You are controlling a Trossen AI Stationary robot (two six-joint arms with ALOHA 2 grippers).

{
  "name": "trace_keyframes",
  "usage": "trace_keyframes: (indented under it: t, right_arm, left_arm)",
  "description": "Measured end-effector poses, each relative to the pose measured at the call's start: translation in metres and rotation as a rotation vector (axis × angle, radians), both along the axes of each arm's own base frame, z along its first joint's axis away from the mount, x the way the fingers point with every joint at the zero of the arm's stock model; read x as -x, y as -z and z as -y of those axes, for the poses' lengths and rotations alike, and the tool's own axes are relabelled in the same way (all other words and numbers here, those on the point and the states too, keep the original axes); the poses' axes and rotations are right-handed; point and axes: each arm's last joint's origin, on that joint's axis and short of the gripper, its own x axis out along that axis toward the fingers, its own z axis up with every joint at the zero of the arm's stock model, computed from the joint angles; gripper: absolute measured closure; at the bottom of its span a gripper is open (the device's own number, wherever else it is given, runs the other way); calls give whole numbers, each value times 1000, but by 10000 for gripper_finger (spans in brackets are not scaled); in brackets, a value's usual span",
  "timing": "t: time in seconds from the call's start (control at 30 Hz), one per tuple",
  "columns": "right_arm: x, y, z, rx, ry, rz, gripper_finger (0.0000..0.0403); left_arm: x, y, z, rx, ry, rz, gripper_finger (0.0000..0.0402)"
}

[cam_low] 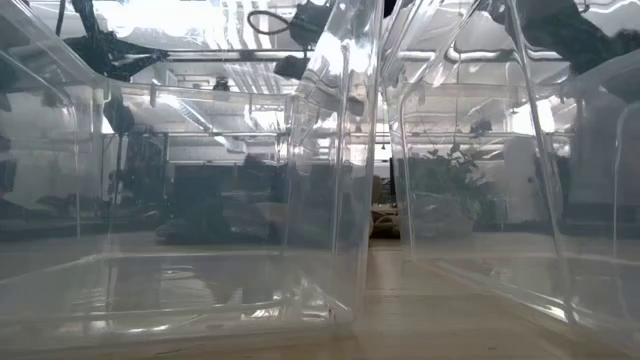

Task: Pick & Place hat
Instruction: Put the right black cap into the right transparent bin

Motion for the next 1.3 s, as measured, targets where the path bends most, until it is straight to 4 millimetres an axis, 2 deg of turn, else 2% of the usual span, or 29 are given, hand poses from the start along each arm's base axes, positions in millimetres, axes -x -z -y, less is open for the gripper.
trace_keyframes:
  t: [0.17, 0.27, 0.47, 0.67, 0.8, 0.87, 1.0, 1.17, 1.3]
  right_arm:
    - [-6, 28, 6, -78, 46, -57, 392]
    - [-8, 35, 7, -140, 35, -46, 370]
    - [-9, 56, 6, -201, 45, -94, 263]
    - [-8, 53, 8, -179, 52, -99, 136]
    - [-6, 45, 9, -84, 90, -120, 92]
    - [-3, 46, 12, -73, 101, -133, 85]
    - [-3, 65, 20, -99, 113, -168, 89]
    - [-8, 85, 19, -117, 106, -184, 111]
    - [-10, 89, 22, -134, 102, -164, 143]
  left_arm:
    - [0, 0, 0, 1, 1, 1, 401]
    - [0, 0, 0, 19, 8, 11, 401]
    - [0, 0, 0, 28, 12, 16, 401]
    - [0, 0, 0, 28, 12, 16, 401]
    - [0, 0, 0, 28, 12, 16, 401]
    - [0, 0, 0, 28, 12, 15, 401]
    - [0, 0, 0, 28, 12, 15, 401]
    - [0, 0, 0, 28, 12, 15, 401]
    - [0, 0, 0, 27, 11, 14, 401]
